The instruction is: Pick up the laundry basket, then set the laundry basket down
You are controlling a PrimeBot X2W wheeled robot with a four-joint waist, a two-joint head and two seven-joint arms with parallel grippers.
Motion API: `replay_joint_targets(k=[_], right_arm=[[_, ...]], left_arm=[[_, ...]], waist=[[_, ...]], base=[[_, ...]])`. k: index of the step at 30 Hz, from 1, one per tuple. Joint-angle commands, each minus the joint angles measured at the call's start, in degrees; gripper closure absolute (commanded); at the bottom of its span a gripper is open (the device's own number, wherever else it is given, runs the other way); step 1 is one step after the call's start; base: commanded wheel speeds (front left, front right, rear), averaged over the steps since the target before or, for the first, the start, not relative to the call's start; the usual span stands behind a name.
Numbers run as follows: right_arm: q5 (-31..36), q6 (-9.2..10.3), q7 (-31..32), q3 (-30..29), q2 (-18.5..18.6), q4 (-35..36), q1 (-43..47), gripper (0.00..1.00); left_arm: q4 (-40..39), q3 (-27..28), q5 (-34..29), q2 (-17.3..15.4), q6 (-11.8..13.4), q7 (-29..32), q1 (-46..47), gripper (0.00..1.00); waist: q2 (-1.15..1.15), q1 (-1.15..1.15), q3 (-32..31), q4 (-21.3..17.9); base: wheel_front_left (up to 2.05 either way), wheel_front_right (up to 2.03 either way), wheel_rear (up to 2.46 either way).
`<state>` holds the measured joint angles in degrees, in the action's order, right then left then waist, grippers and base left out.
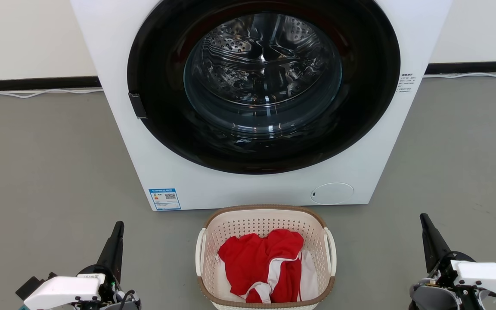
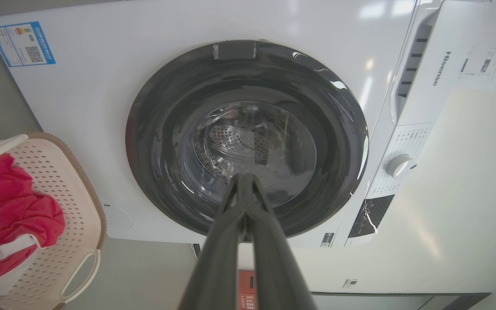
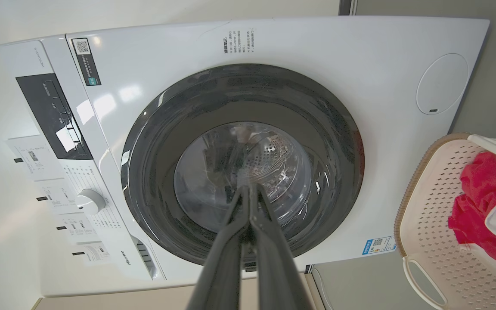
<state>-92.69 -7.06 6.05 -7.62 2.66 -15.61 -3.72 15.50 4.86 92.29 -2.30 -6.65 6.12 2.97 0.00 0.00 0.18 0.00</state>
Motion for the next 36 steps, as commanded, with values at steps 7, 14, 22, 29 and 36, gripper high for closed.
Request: replay_joint_targets(k=[7,14,22,29,36], right_arm=[[0.5,-0.43,0.4,1.1,0.2,1.6,-2.5,1.00],[0.5,-0.43,0.4,1.1,0.2,1.6,-2.5,1.00],[0.5,-0.43,0.4,1.1,0.2,1.6,-2.5,1.00],[0.5,-0.43,0.4,1.1,0.2,1.6,-2.5,1.00],[0.5,-0.43,0.4,1.1,0.2,1.6,-2.5,1.00]], left_arm=[[-1.5,1.6,-0.1,-0.6,-0.8,0.3,3.2,1.00],[-1.5,1.6,-0.1,-0.6,-0.8,0.3,3.2,1.00],[-1.5,1.6,-0.1,-0.6,-0.8,0.3,3.2,1.00],[-1.5,1.6,-0.1,-0.6,-0.8,0.3,3.2,1.00],[-1.5,1.6,-0.1,-0.6,-0.8,0.3,3.2,1.00]], waist=[[0.00,0.00,0.0,0.0],[0.00,0.00,0.0,0.0],[0.00,0.00,0.0,0.0],[0.00,0.00,0.0,0.0],[0.00,0.00,0.0,0.0]], base=[[0.00,0.00,0.00],[0.00,0.00,0.00],[0.00,0.00,0.00],[0.00,0.00,0.00],[0.00,0.00,0.00]])
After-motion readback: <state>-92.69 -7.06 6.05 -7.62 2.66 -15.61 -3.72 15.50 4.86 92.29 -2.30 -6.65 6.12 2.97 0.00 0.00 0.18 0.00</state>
